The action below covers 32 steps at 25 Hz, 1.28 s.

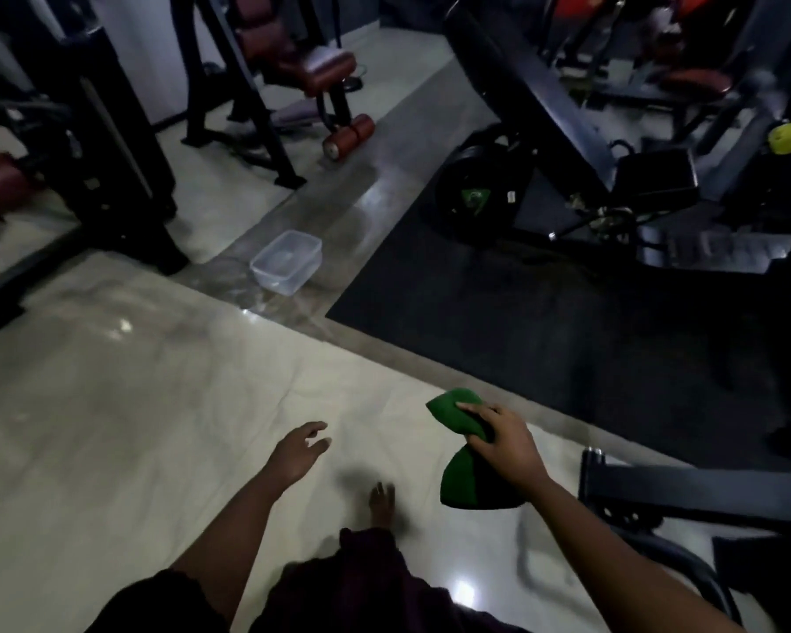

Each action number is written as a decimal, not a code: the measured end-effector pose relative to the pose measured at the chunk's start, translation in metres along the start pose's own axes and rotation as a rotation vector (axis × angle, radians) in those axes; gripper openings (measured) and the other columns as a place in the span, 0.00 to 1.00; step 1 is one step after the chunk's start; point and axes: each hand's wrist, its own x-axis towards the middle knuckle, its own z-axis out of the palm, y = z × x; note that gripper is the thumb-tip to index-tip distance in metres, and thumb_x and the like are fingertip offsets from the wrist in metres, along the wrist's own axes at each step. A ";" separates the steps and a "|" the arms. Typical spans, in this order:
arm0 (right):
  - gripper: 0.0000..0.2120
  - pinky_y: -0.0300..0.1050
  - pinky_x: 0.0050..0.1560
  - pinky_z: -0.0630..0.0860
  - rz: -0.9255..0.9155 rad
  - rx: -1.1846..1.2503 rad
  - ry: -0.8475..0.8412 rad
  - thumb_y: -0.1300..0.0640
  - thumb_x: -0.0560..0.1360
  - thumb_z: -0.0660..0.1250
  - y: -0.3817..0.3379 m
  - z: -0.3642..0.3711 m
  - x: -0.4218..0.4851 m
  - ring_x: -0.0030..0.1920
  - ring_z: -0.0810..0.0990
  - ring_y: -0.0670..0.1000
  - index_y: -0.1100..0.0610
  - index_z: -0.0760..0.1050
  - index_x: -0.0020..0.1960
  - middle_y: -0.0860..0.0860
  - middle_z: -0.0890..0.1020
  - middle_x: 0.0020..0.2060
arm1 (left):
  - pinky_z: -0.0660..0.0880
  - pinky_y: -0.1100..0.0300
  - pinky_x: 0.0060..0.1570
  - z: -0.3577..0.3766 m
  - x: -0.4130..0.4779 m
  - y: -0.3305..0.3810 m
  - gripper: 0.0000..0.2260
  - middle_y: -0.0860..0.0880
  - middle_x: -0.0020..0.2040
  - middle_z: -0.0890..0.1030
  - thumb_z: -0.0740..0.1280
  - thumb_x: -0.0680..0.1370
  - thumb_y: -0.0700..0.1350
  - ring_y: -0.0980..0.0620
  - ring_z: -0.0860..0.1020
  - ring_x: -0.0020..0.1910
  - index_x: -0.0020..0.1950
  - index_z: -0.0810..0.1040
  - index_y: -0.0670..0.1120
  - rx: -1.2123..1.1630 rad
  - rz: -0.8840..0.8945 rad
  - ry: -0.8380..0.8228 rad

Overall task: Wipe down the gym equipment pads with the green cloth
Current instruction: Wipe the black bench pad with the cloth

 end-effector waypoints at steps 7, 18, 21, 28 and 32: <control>0.22 0.43 0.61 0.65 0.087 -0.045 0.137 0.54 0.72 0.67 0.001 -0.079 0.193 0.61 0.70 0.53 0.42 0.70 0.65 0.50 0.73 0.62 | 0.65 0.57 0.63 -0.026 0.204 0.166 0.17 0.43 0.68 0.72 0.62 0.78 0.43 0.46 0.70 0.67 0.67 0.70 0.44 0.036 0.109 -0.080; 0.25 0.37 0.57 0.62 0.208 -0.025 0.313 0.54 0.71 0.70 0.107 -0.200 0.450 0.61 0.69 0.50 0.40 0.69 0.65 0.48 0.73 0.63 | 0.65 0.57 0.65 0.030 0.492 0.407 0.18 0.43 0.69 0.70 0.62 0.79 0.45 0.47 0.69 0.68 0.69 0.69 0.45 0.071 0.213 -0.243; 0.25 0.37 0.56 0.61 0.154 -0.018 0.352 0.55 0.71 0.71 0.125 -0.246 0.531 0.60 0.70 0.49 0.39 0.69 0.64 0.48 0.73 0.62 | 0.65 0.60 0.62 0.041 0.553 0.459 0.18 0.43 0.69 0.71 0.62 0.78 0.43 0.47 0.69 0.68 0.69 0.69 0.44 0.034 0.248 -0.246; 0.26 0.42 0.60 0.67 0.016 0.040 0.329 0.57 0.69 0.72 0.155 -0.332 0.737 0.60 0.72 0.52 0.37 0.70 0.62 0.49 0.75 0.60 | 0.69 0.53 0.62 0.050 0.684 0.556 0.17 0.40 0.61 0.75 0.64 0.77 0.38 0.43 0.73 0.64 0.66 0.71 0.41 -0.257 0.215 -0.012; 0.24 0.45 0.60 0.70 -0.090 0.033 0.397 0.51 0.68 0.68 0.171 -0.388 0.852 0.57 0.75 0.51 0.37 0.70 0.62 0.47 0.76 0.58 | 0.67 0.57 0.57 0.062 0.769 0.652 0.19 0.45 0.61 0.72 0.61 0.79 0.43 0.49 0.71 0.62 0.69 0.67 0.41 -0.392 0.266 -0.002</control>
